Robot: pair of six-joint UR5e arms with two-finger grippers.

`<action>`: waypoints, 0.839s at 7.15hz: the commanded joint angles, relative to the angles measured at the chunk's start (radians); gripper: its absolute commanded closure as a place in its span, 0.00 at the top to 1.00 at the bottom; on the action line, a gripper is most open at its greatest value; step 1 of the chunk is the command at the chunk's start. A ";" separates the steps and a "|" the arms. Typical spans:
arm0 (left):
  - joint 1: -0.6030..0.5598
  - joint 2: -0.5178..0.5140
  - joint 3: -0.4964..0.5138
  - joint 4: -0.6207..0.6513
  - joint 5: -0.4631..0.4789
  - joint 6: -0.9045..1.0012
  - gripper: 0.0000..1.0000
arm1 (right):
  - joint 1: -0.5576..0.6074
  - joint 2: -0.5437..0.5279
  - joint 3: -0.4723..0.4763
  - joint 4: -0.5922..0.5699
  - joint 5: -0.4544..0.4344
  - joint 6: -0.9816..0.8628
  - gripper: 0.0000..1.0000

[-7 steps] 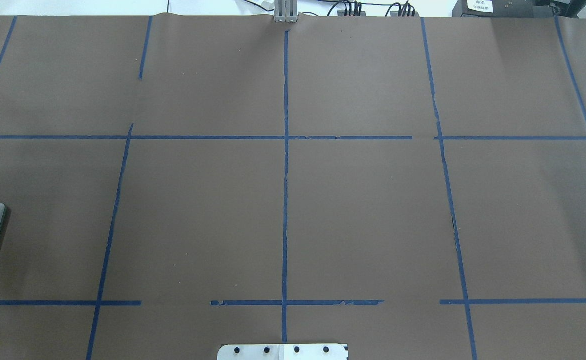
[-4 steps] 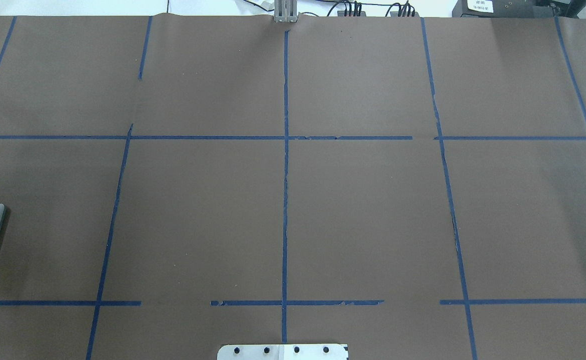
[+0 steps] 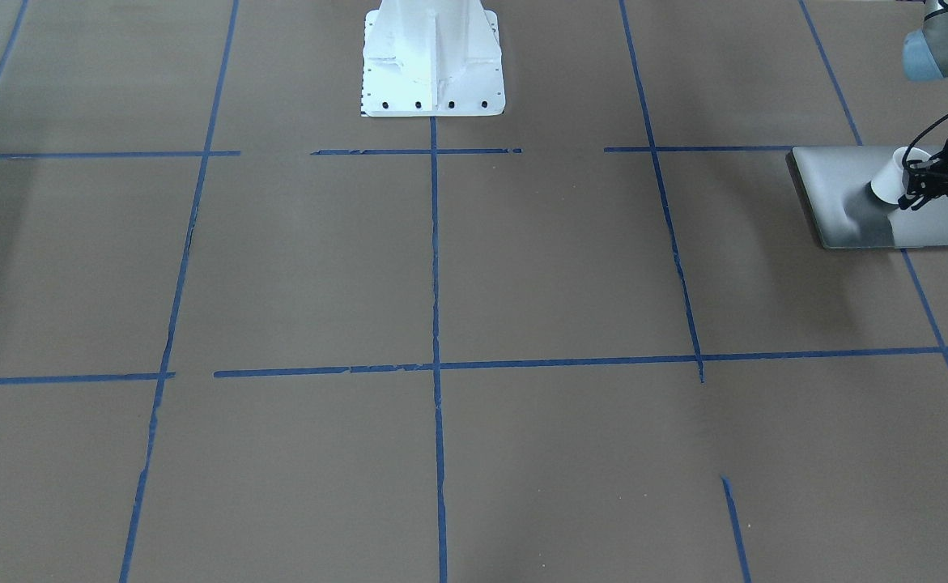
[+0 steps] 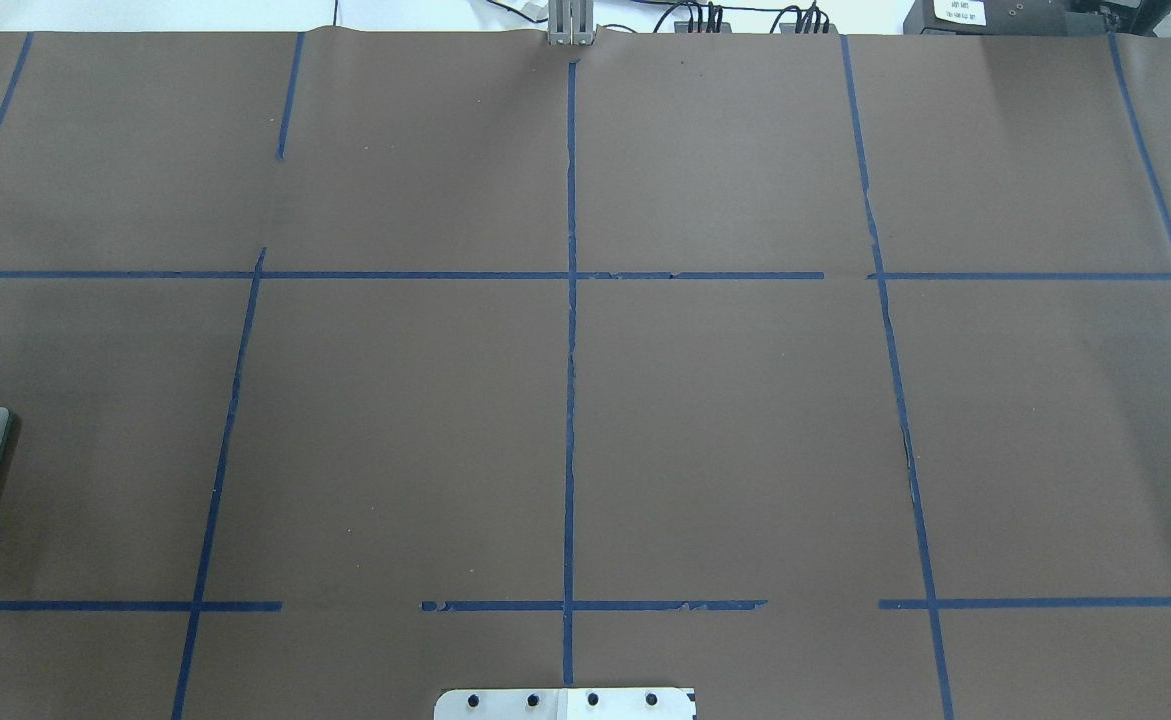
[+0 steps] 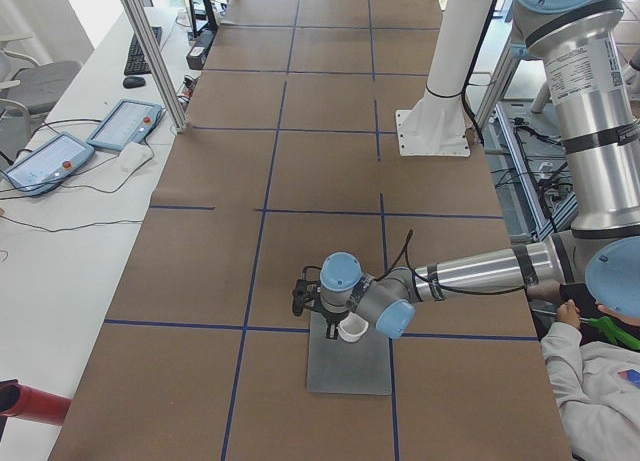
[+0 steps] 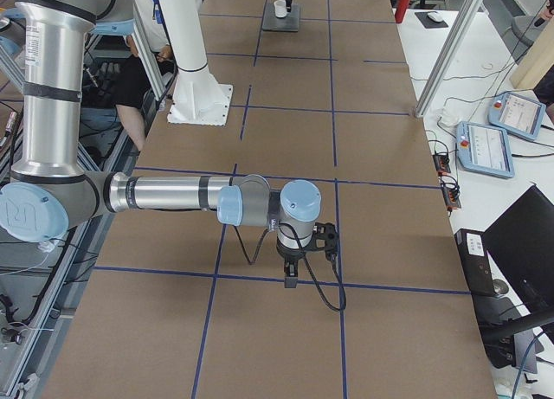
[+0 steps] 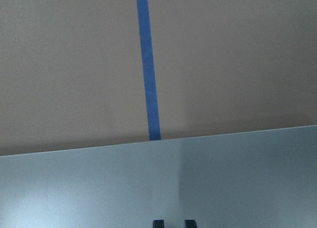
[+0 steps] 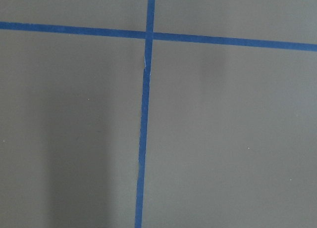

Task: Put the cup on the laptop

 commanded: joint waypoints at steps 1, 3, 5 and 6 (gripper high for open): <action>0.002 0.000 0.001 0.000 -0.001 -0.001 0.36 | 0.000 0.000 0.000 0.000 0.000 0.000 1.00; 0.002 -0.005 0.001 0.000 -0.001 0.001 0.88 | 0.000 0.000 0.000 0.000 0.000 0.000 1.00; -0.001 -0.006 -0.012 -0.005 -0.001 0.019 0.99 | 0.000 0.000 0.000 0.001 0.000 0.000 1.00; -0.006 0.003 -0.055 0.000 -0.001 0.021 0.99 | 0.000 0.000 0.000 0.000 0.000 0.000 1.00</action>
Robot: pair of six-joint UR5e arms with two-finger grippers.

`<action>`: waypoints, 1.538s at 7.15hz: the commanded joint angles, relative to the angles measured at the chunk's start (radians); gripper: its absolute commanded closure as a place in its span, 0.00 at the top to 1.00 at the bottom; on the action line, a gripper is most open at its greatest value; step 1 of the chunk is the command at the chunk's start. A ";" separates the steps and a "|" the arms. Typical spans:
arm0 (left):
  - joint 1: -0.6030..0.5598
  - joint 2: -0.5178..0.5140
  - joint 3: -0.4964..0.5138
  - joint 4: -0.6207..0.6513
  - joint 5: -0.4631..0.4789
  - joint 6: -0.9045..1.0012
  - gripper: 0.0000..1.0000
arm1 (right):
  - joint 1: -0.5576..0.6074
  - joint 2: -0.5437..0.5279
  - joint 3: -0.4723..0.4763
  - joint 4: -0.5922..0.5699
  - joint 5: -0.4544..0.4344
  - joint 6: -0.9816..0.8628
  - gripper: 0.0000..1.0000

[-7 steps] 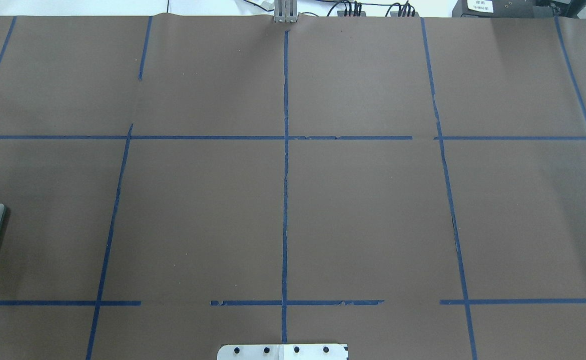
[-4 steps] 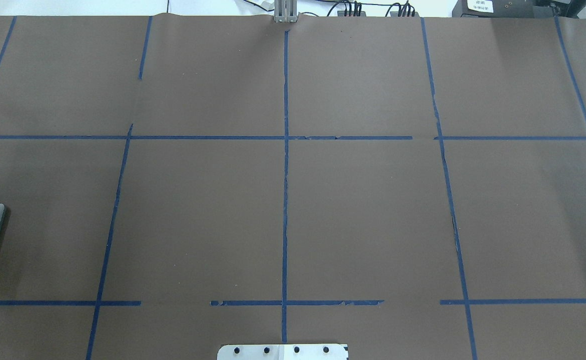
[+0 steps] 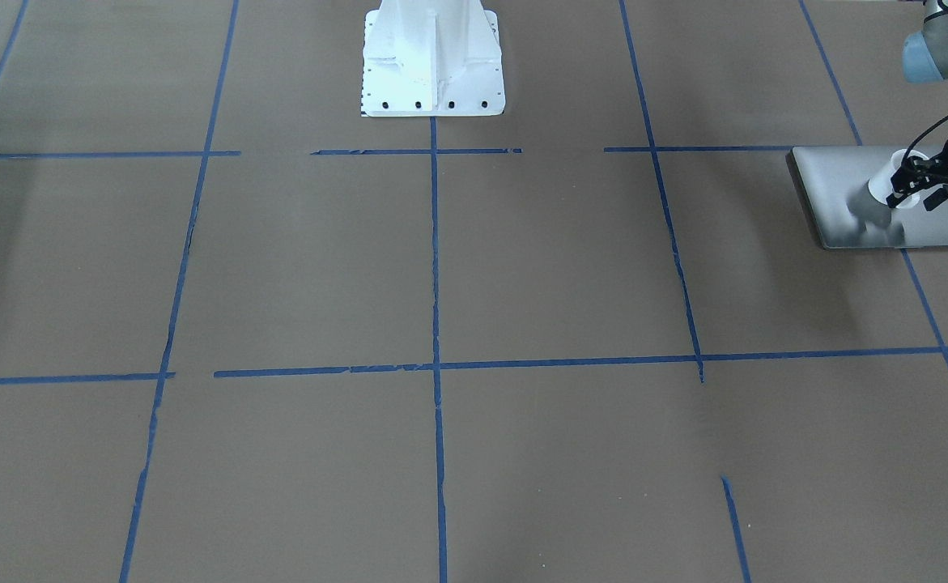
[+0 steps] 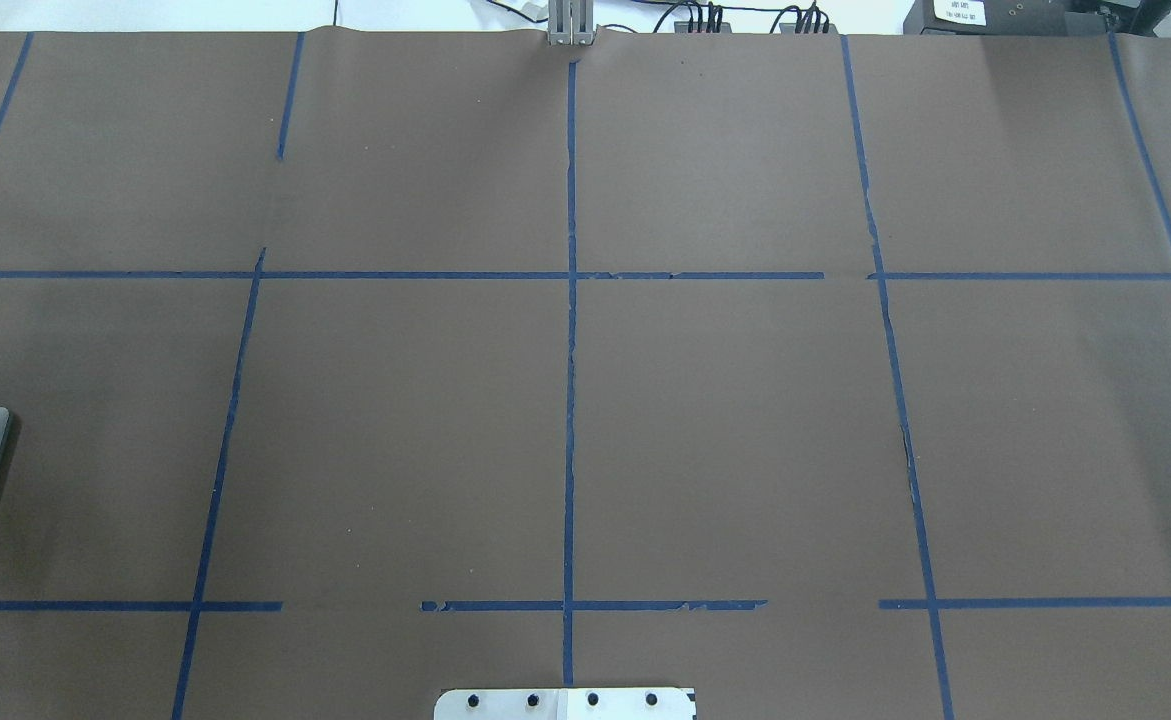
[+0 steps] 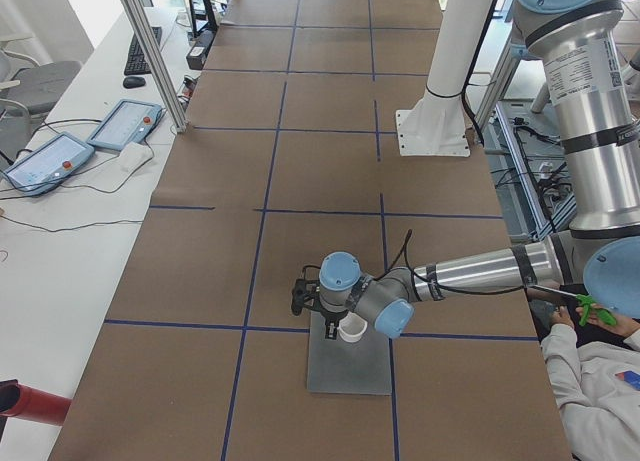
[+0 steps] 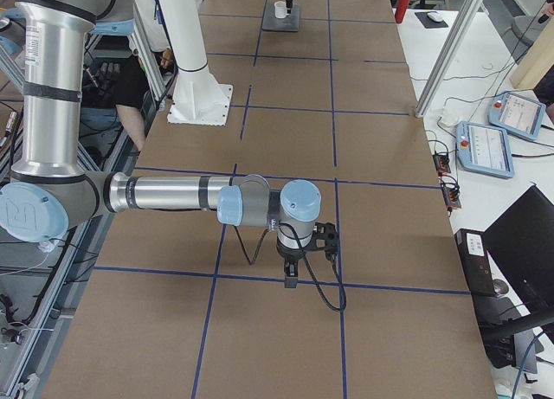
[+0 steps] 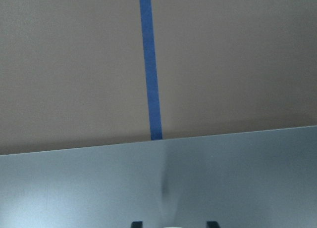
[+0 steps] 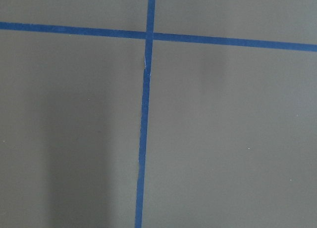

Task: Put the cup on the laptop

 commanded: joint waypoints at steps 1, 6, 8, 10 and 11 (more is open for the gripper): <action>-0.011 0.022 -0.085 0.004 -0.002 0.025 0.98 | 0.000 0.000 0.000 -0.001 0.000 0.000 1.00; -0.321 0.029 -0.255 0.485 -0.141 0.467 0.94 | 0.000 0.000 0.000 0.000 0.000 0.000 1.00; -0.483 -0.117 -0.294 0.857 -0.065 0.724 0.94 | 0.000 0.000 0.000 -0.001 0.000 0.000 1.00; -0.543 -0.144 -0.295 0.918 -0.003 0.759 1.00 | 0.000 0.000 0.000 -0.001 0.000 0.000 1.00; -0.543 -0.111 -0.298 0.912 -0.014 0.759 1.00 | 0.000 0.000 0.000 -0.001 0.000 0.000 1.00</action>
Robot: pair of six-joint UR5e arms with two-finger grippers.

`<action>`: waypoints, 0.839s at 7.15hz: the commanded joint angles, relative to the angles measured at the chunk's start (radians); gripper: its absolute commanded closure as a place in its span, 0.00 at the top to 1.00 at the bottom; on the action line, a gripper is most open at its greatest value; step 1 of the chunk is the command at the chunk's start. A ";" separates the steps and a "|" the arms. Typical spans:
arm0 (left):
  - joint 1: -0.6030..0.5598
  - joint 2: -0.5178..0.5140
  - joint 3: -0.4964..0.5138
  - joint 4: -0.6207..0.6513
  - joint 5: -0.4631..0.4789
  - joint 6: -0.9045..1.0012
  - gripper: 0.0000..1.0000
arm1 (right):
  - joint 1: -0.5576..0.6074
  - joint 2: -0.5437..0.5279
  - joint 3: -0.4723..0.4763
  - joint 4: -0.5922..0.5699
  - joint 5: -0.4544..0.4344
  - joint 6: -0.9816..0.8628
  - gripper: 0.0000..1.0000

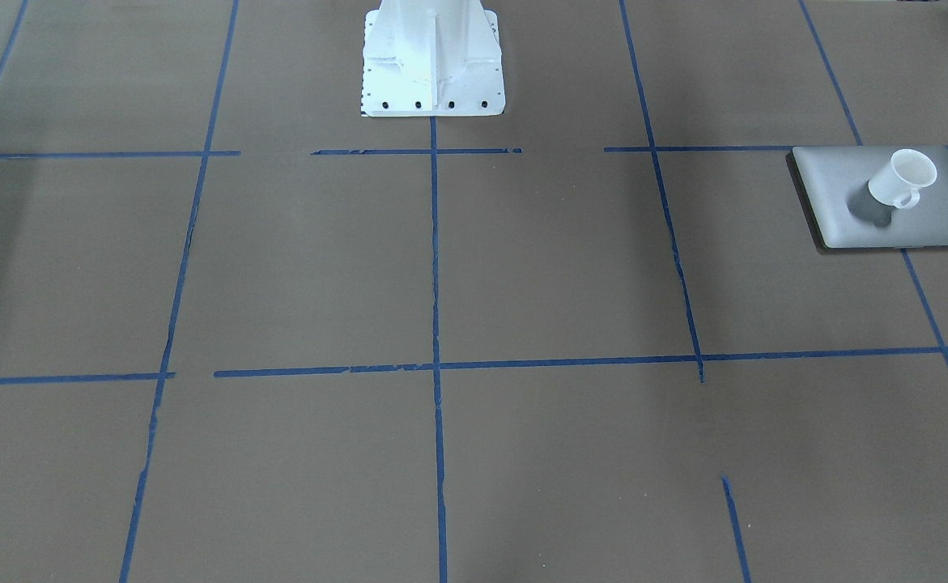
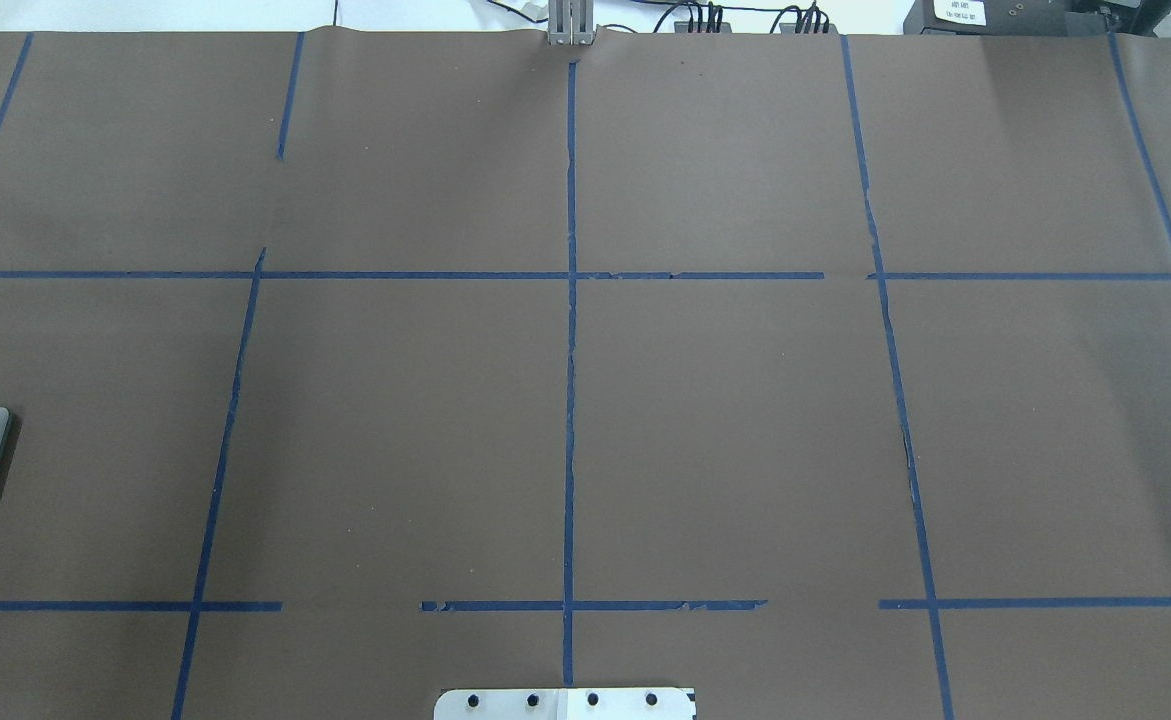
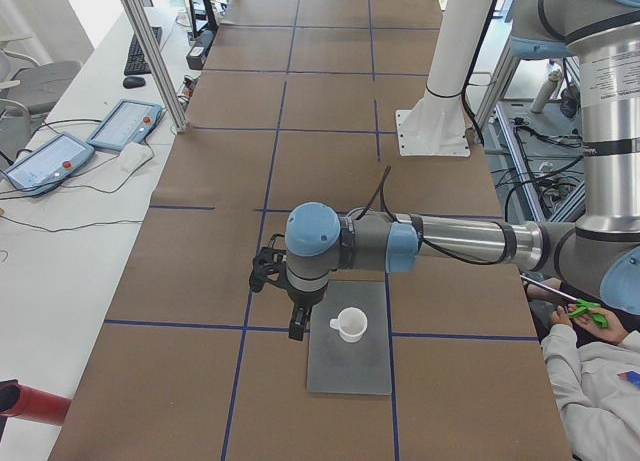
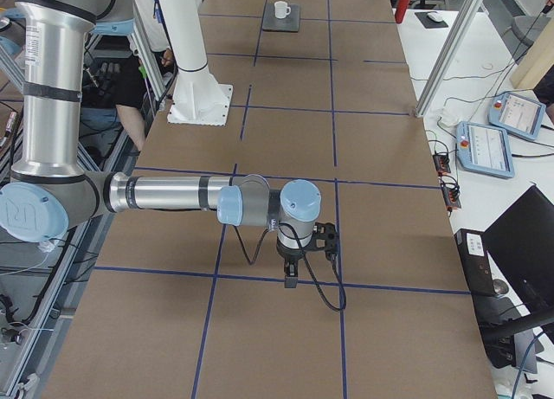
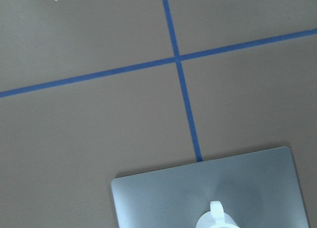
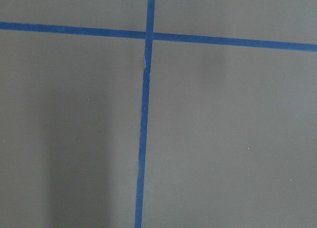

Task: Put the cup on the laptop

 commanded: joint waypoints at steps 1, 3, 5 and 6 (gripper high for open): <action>-0.012 0.024 0.002 0.009 -0.043 0.010 1.00 | 0.000 0.000 0.000 0.001 -0.001 0.000 1.00; -0.011 0.024 0.011 0.009 -0.071 -0.018 1.00 | 0.000 0.000 0.000 0.000 0.000 0.000 1.00; -0.009 0.021 0.002 0.004 -0.066 -0.086 1.00 | 0.000 0.000 0.000 0.000 0.000 0.000 1.00; -0.009 0.021 0.013 0.003 -0.066 -0.084 1.00 | 0.000 0.000 0.000 0.000 0.000 0.000 1.00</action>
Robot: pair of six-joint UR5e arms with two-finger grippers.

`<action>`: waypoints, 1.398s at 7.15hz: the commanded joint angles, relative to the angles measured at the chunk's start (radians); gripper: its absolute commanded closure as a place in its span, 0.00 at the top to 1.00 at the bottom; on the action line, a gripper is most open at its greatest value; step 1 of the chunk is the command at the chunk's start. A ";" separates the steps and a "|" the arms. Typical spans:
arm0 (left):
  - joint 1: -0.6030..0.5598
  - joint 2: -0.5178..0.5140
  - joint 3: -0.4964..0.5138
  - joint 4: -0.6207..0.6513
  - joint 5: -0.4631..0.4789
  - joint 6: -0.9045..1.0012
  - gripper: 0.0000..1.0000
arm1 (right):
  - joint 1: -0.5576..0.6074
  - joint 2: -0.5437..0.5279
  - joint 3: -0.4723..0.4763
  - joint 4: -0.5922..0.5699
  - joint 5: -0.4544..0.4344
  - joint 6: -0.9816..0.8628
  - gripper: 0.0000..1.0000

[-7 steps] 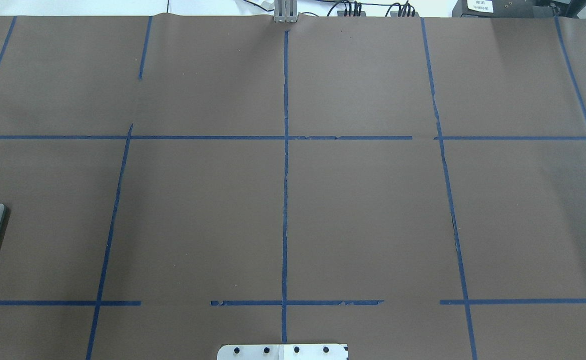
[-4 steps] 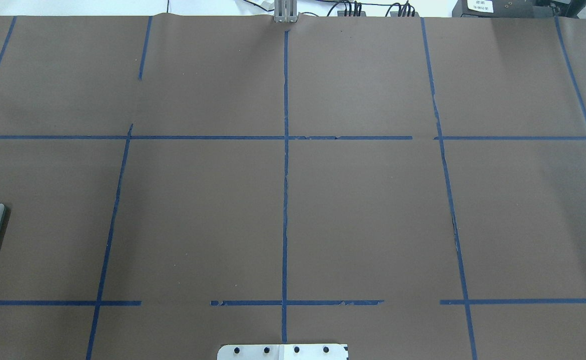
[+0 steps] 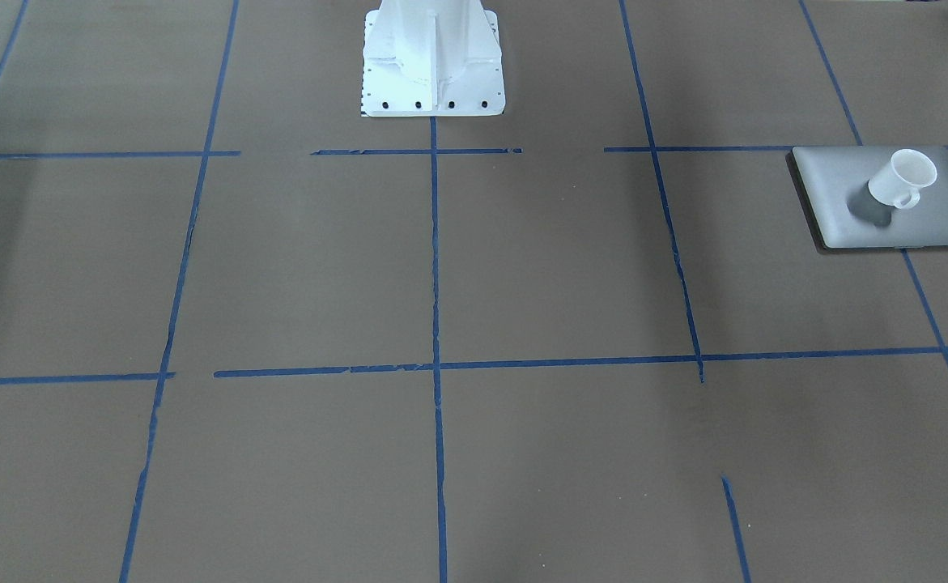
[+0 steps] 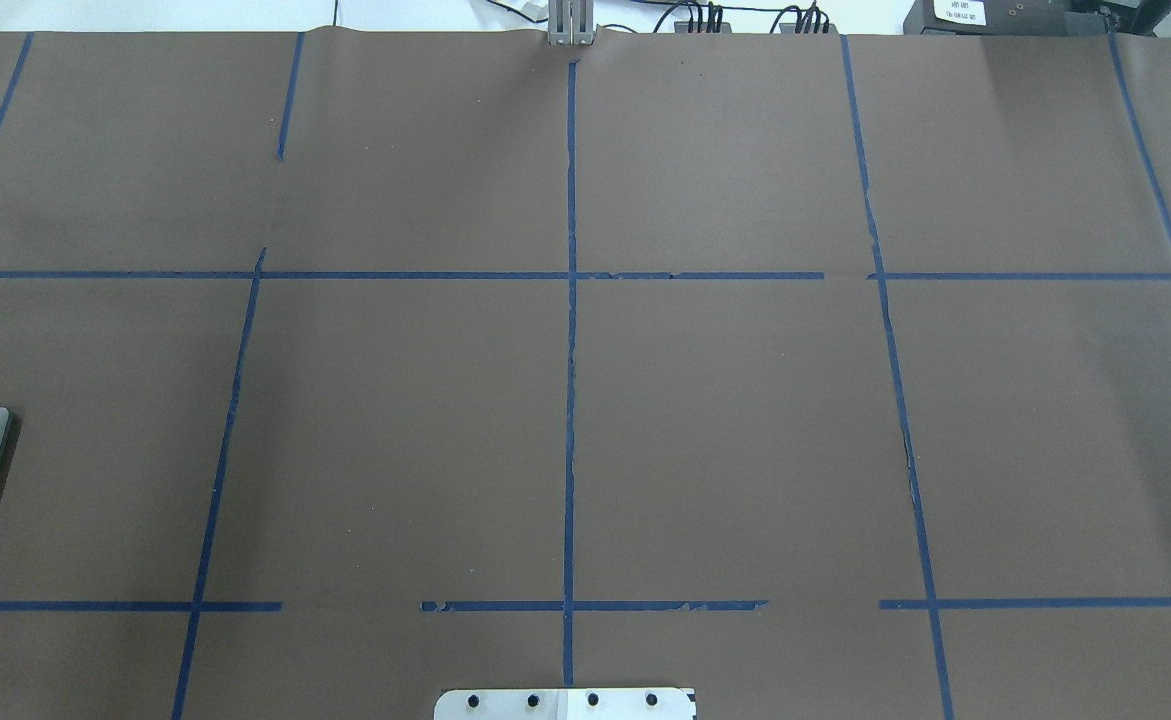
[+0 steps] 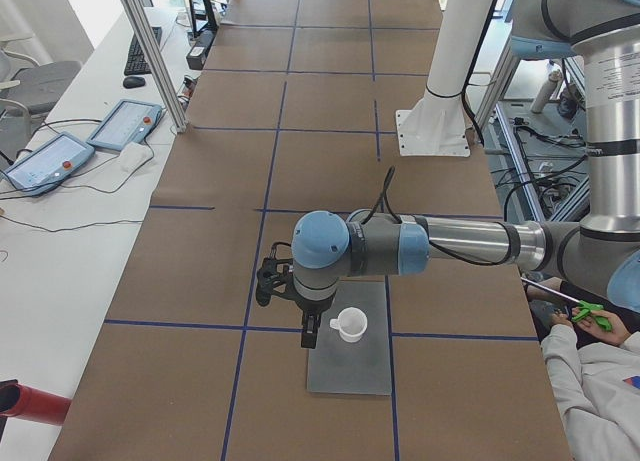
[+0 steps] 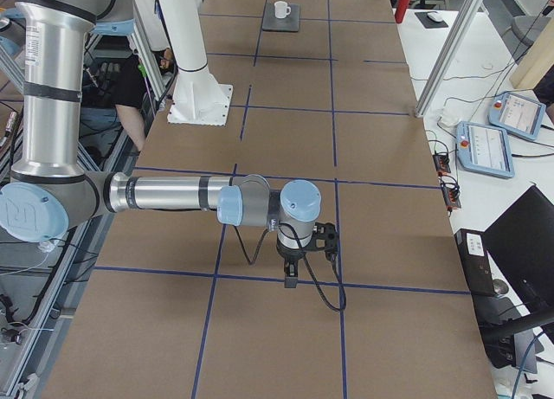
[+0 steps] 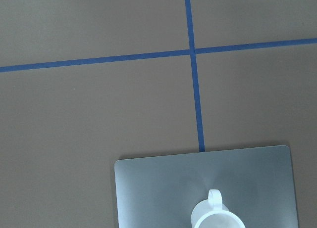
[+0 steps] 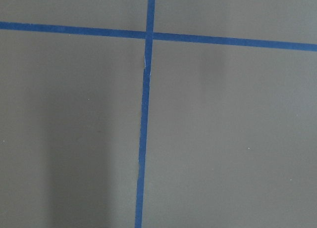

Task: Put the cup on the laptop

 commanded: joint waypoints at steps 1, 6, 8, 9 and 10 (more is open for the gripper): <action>0.000 -0.002 0.008 -0.003 -0.002 -0.007 1.00 | 0.000 0.000 0.000 0.001 0.000 0.000 1.00; 0.007 -0.005 0.031 0.003 -0.004 -0.007 1.00 | 0.000 0.000 0.000 0.001 0.000 0.000 1.00; 0.019 -0.002 0.056 0.001 -0.001 -0.006 1.00 | 0.000 0.000 0.000 0.001 0.000 0.000 1.00; 0.049 0.000 0.056 0.000 -0.002 -0.004 1.00 | 0.000 0.000 0.000 0.001 0.000 0.000 1.00; 0.051 0.001 0.056 0.000 -0.002 -0.001 1.00 | 0.000 0.000 0.000 0.001 0.000 0.000 1.00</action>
